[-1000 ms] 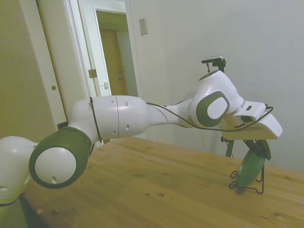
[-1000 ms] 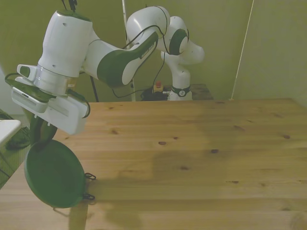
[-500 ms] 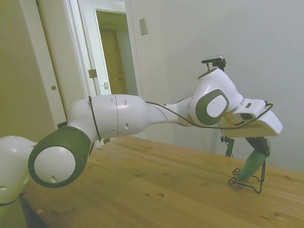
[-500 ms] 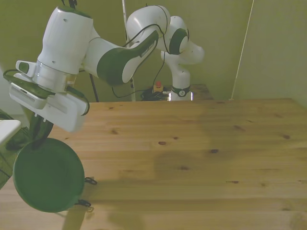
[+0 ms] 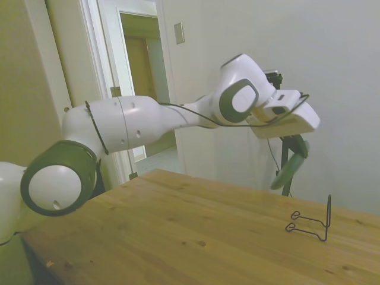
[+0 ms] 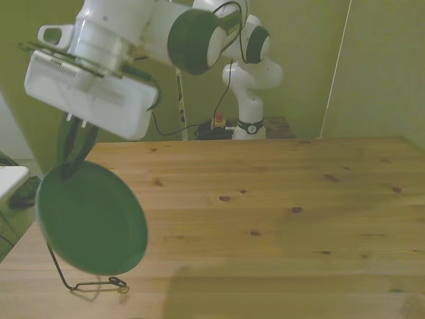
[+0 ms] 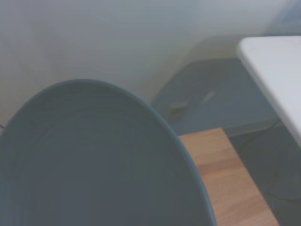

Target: Unload the plate

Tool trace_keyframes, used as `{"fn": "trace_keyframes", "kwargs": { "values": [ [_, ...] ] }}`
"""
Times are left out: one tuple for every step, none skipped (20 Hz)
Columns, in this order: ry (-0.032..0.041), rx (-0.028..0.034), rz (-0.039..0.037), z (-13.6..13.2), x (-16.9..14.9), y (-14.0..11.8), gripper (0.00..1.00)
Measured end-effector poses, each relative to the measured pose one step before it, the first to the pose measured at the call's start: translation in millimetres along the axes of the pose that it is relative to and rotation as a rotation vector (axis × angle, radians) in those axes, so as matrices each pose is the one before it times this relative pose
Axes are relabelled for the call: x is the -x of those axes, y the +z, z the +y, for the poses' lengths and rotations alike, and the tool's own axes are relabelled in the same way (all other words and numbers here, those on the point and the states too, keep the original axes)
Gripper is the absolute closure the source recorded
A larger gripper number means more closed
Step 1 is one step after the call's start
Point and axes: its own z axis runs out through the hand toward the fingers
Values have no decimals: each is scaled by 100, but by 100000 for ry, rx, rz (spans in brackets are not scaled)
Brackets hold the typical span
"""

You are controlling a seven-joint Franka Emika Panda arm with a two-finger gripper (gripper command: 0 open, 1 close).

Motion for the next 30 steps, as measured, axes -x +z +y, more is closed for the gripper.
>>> {"fn": "trace_keyframes", "kwargs": {
  "values": [
    [918, -1700, -2404, -734, 779, -1112, 100],
    [1244, -1474, -2642, -648, 888, -939, 100],
    [1030, -930, -2743, -418, 897, -689, 100],
    [846, -757, -3206, -320, 983, -487, 100],
    [993, -864, -3991, -239, 1156, -379, 100],
    [785, -426, -5002, -107, 1306, -73, 100],
    [1088, -1181, -4861, -46, 1264, 139, 100],
    [1242, -1239, -4837, 92, 1185, 340, 100],
    [1480, -687, -4742, 391, 1020, 626, 100],
    [1628, 17, -3992, 668, 713, 828, 100],
    [1594, 307, -2983, 947, 362, 976, 100],
    [1524, 120, -2694, 1207, 88, 1116, 100],
    [1128, 97, -1943, 1255, -154, 1078, 100],
    [765, 24, -2248, 1356, -285, 1084, 100],
    [540, 81, -1989, 1428, -455, 1085, 100],
    [255, 121, -1405, 1508, -604, 1171, 100],
    [-193, 231, -1129, 1216, -482, 951, 100],
    [-677, -87, -1248, 1058, -377, 855, 100],
    [-1180, -354, -1113, 879, -247, 742, 100],
    [-1148, -513, -1220, 737, -162, 598, 100],
    [-1031, -424, -1295, 729, -162, 568, 100],
    [-622, -228, -1394, 751, -183, 547, 100],
    [-427, 511, -864, 758, -237, 514, 100],
    [-180, 863, -506, 737, -276, 524, 100],
    [100, 865, -385, 619, -328, 530, 100],
    [608, 765, -238, 481, -371, 464, 100],
    [835, 820, -259, 466, -383, 534, 100],
    [698, 831, -344, 404, -336, 544, 100],
    [404, 651, -256, 346, -315, 466, 100],
    [188, 441, -184, 245, -243, 327, 0]
  ]
}}
